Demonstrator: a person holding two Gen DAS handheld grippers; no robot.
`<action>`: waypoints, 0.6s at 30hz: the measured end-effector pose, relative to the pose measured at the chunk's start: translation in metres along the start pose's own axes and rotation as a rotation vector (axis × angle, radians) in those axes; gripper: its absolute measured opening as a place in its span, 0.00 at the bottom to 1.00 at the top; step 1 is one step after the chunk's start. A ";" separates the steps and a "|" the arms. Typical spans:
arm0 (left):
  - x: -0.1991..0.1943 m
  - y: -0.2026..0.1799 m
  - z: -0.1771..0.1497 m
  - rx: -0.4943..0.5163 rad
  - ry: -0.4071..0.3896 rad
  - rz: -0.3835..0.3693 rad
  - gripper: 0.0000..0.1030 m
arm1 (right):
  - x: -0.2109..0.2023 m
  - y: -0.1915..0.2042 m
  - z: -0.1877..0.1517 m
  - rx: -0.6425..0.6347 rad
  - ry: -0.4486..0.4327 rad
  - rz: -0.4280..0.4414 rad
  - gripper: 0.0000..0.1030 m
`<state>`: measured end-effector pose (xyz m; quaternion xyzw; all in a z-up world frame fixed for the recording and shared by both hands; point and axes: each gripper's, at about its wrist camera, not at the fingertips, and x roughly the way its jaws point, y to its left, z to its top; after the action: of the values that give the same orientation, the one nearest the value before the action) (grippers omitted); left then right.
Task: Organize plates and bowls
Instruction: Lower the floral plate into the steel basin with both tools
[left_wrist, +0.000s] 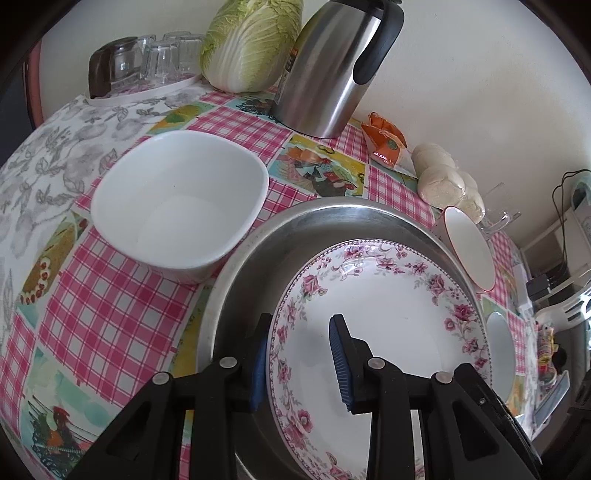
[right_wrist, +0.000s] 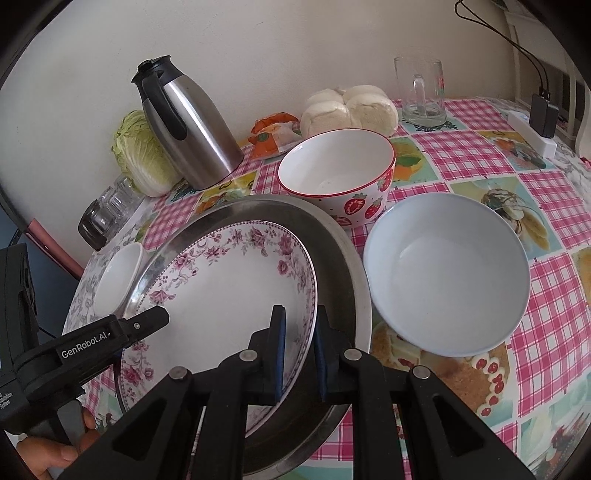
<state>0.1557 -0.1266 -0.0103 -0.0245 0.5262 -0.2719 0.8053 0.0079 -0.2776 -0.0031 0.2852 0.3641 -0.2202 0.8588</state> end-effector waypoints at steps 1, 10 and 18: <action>0.001 -0.001 0.000 0.006 -0.004 0.006 0.33 | 0.000 0.000 0.000 -0.001 0.000 0.000 0.16; 0.001 0.002 0.001 0.017 -0.032 0.022 0.33 | 0.003 0.006 -0.003 -0.046 -0.007 -0.012 0.18; 0.000 0.000 0.003 0.028 -0.026 0.043 0.36 | 0.005 0.010 -0.002 -0.074 0.011 0.008 0.31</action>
<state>0.1581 -0.1270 -0.0088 -0.0053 0.5123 -0.2615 0.8180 0.0157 -0.2692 -0.0047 0.2557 0.3757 -0.2017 0.8676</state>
